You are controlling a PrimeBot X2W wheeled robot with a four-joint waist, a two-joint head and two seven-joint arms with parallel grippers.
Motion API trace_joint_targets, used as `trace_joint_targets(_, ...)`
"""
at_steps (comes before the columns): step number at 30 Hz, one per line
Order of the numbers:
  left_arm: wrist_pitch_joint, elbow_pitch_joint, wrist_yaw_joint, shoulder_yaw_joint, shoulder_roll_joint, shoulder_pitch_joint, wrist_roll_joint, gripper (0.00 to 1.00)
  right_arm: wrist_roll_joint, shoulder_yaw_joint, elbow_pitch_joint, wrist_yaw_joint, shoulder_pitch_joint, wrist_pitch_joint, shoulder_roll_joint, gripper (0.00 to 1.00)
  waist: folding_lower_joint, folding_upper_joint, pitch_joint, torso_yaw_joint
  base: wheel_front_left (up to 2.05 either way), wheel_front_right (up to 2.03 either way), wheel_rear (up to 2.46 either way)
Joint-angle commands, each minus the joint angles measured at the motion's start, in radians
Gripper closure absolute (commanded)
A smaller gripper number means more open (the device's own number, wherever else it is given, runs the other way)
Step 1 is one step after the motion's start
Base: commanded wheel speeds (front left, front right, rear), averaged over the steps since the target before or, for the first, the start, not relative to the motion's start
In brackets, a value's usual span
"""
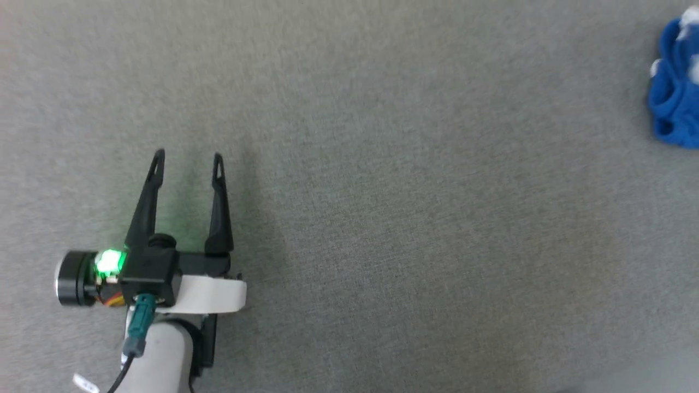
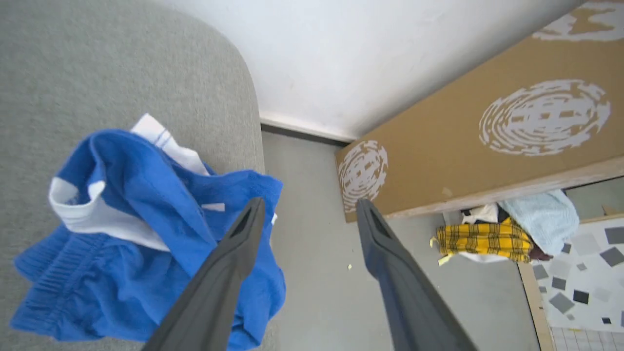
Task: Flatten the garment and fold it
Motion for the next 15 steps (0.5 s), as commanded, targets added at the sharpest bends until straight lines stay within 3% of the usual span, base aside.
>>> trace_joint_targets(1,-0.004,0.007,0.002,0.009,-0.006,0.023,-0.025,0.0,-0.012,-0.014,-0.019,-0.002,-0.013,-0.044,0.021,0.0,0.0001,0.0,-0.152,0.076,0.0,0.0,0.0)
trace_joint_targets(8,-0.004,0.047,-0.002,0.031,-0.011,0.075,-0.063,0.0,-0.105,-0.117,-0.114,-0.002,0.027,-0.273,0.133,0.0,0.0001,0.0,-0.268,0.131,0.0,0.0,0.0)
trace_joint_targets(12,-0.004,0.074,0.0,0.044,-0.017,0.107,-0.077,0.0,-0.19,-0.221,-0.224,-0.002,0.125,-0.304,0.242,0.0,0.0001,0.0,-0.321,0.161,0.0,0.0,0.0)
trace_joint_targets(15,-0.004,0.097,-0.001,0.056,-0.019,0.128,-0.088,0.0,-0.263,-0.332,-0.379,-0.002,0.241,-0.305,0.328,0.0,0.0001,0.0,-0.35,0.179,0.0,0.0,0.0)
